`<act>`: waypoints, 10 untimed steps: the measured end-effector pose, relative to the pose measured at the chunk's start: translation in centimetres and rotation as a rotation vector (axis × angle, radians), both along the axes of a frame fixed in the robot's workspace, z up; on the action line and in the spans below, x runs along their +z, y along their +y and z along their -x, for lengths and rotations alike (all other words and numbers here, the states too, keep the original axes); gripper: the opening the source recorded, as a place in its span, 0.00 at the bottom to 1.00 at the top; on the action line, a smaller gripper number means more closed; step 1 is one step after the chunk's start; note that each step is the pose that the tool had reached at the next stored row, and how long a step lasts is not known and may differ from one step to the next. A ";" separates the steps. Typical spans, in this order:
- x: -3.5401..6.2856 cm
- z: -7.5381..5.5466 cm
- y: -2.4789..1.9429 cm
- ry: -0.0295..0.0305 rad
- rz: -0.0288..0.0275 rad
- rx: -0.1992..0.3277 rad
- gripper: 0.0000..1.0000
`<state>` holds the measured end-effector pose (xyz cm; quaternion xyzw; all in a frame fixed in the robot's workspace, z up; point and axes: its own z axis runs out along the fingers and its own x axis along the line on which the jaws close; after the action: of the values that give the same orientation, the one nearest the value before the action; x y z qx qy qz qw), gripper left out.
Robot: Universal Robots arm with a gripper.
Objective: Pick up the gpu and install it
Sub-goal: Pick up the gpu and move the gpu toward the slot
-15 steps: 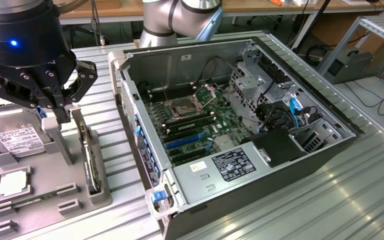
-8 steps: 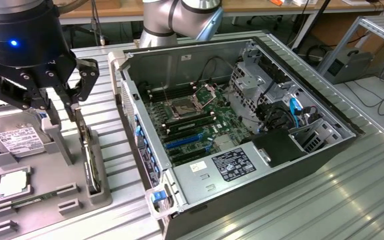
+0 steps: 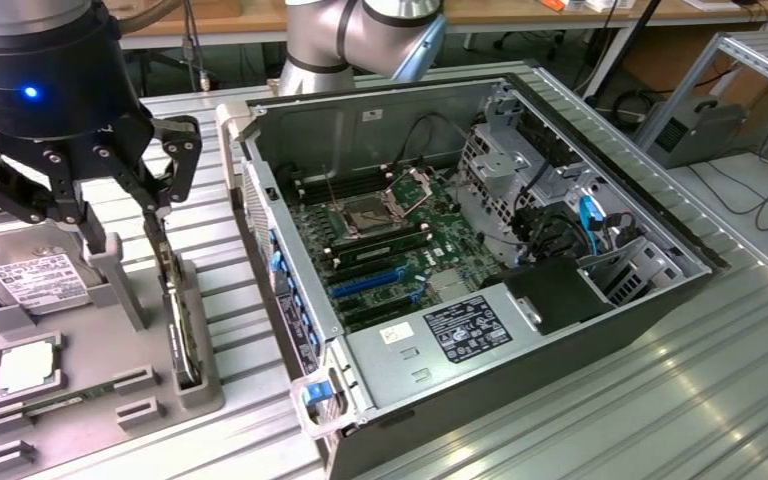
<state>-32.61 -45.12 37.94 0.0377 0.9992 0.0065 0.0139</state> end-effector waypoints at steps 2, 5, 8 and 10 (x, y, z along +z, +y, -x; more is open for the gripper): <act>-0.38 0.0 0.00 0.0001 0.0000 0.000 0.48; -0.69 0.0 0.00 0.0002 0.0001 0.000 0.48; -0.80 0.0 0.00 0.0002 -0.0004 0.000 0.48; -0.83 0.0 0.00 0.0002 -0.0004 0.000 0.48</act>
<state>-32.60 -45.12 37.12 0.0377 0.9992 0.0067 0.0138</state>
